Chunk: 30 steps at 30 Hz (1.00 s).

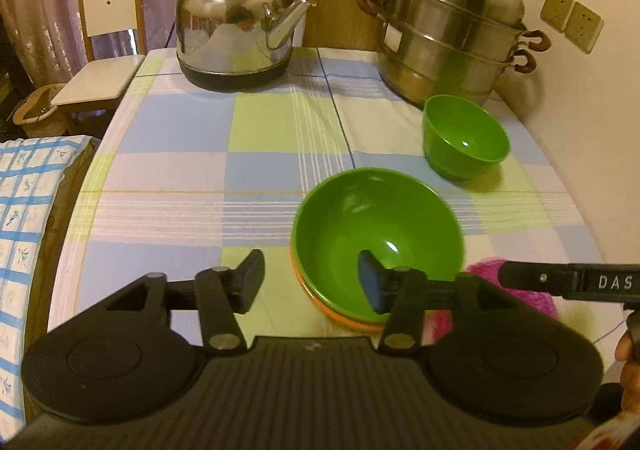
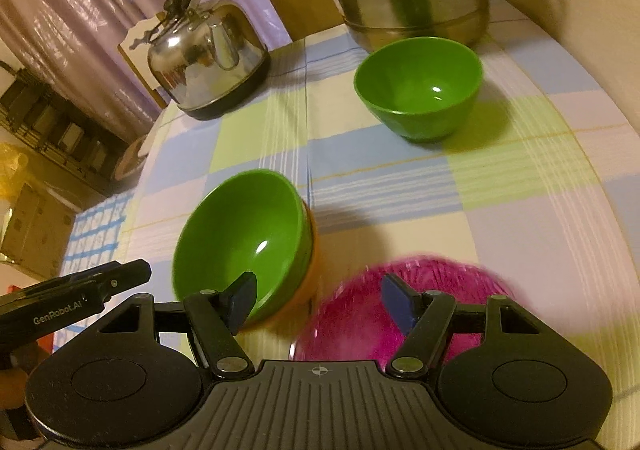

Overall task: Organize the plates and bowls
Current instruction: 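Lower the green bowl into the orange bowl and open both tools, then move both open tools toward the small green bowl by the steamer pot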

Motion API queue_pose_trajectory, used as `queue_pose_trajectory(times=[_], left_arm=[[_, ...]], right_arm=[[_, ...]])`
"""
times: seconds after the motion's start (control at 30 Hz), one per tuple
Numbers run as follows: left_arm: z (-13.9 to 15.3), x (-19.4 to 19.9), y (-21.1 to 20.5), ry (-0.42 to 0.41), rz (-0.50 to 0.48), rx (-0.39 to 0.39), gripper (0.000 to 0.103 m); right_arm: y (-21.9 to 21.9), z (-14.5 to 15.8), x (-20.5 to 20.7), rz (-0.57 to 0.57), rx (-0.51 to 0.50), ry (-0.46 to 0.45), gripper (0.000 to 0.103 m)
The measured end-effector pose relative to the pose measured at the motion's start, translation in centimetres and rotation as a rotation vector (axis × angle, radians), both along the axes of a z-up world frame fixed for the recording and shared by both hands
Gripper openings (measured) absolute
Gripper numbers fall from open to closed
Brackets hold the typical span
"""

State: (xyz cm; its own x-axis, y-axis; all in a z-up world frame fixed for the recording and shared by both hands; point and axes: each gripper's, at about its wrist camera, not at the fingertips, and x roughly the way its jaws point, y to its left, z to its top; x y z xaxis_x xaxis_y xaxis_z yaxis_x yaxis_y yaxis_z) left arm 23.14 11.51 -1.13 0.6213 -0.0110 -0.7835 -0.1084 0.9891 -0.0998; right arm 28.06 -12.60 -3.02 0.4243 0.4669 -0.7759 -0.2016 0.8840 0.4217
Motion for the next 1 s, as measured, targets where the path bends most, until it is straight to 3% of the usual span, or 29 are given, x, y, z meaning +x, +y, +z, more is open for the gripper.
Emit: queue_pose_trajectory(times=[0.4,0.7,1.0], left_arm=[[2.8,-7.9,-5.6,-0.067,-0.004,0.003,0.086],[3.2,-12.1,-9.4,-0.111,-0.003,0.073,0.091],[2.1,-14.1,-10.3,-0.072,-0.007,0.007,0.091]], right_arm=[[-3.6,3.2,-7.9,-0.03,-0.046,-0.071,0.069],[-7.1,3.4,-12.8,-0.056,-0.088,-0.104,0.069],[-9.3,3.7,-15.4,-0.087,-0.112,-0.119,0.069]])
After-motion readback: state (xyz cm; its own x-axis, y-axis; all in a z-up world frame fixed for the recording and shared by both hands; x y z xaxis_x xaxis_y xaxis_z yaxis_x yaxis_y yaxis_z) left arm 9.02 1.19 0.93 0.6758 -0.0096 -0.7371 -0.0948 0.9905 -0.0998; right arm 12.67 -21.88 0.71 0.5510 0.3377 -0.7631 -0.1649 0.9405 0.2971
